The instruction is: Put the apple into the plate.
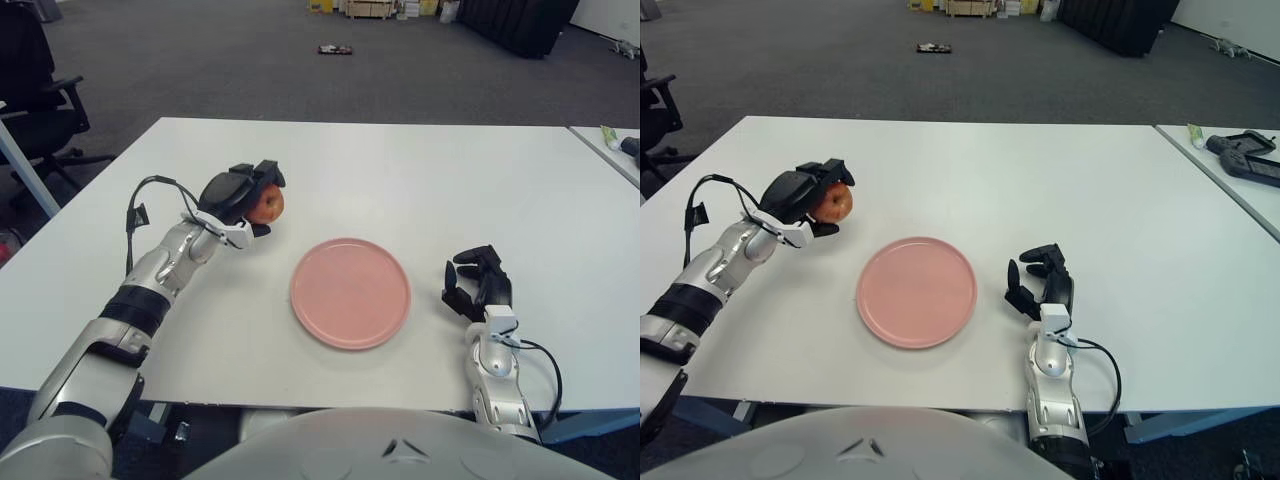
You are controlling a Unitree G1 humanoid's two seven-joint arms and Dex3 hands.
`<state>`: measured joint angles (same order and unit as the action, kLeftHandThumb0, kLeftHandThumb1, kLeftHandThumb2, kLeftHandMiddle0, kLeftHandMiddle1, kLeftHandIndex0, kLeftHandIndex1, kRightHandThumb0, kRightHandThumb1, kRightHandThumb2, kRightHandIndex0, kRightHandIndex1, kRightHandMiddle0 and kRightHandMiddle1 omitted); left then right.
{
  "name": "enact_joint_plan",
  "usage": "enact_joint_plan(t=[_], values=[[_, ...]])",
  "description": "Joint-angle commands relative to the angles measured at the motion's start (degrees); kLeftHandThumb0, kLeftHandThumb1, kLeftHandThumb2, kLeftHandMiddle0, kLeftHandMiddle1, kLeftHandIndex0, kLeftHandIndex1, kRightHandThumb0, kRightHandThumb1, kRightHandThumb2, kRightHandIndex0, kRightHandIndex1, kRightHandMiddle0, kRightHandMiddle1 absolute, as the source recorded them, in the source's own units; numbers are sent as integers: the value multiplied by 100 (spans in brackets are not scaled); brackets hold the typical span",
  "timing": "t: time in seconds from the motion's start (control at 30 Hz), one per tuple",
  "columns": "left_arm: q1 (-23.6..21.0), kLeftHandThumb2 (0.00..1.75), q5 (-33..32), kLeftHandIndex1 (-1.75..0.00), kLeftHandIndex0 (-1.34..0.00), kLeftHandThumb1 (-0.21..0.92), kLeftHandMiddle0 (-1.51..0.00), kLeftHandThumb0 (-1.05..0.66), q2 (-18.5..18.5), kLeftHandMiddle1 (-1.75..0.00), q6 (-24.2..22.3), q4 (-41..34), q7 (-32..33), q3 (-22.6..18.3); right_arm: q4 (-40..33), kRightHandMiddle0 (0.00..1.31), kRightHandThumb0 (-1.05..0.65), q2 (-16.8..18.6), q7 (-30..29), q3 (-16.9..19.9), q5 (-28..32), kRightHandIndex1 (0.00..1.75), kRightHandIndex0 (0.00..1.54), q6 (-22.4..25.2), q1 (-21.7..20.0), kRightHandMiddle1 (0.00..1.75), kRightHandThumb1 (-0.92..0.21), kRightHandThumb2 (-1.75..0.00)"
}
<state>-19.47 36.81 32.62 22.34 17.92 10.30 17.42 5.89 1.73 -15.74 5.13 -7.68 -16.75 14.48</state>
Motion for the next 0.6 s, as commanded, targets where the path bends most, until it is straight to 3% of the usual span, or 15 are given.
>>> enact_joint_plan(t=[0.0, 0.37, 0.57], values=[[140, 144, -121, -175, -69, 22, -127, -51, -14, -175, -86, -464, -94, -244, 46, 38, -40, -26, 29, 19, 20, 175, 68, -66, -107, 175, -62, -94], [661, 145, 65, -175, -69, 21, -127, -51, -256, -175, -245, -1764, -226, -379, 51, 39, -40, -28, 89, 2, 35, 175, 68, -54, -110, 175, -61, -95], [996, 142, 291, -175, -67, 23, -127, -50, -432, -175, -243, -2453, -567, -66, 24, 39, -40, 3, 112, -5, 62, 175, 67, -59, -105, 175, -61, -95]])
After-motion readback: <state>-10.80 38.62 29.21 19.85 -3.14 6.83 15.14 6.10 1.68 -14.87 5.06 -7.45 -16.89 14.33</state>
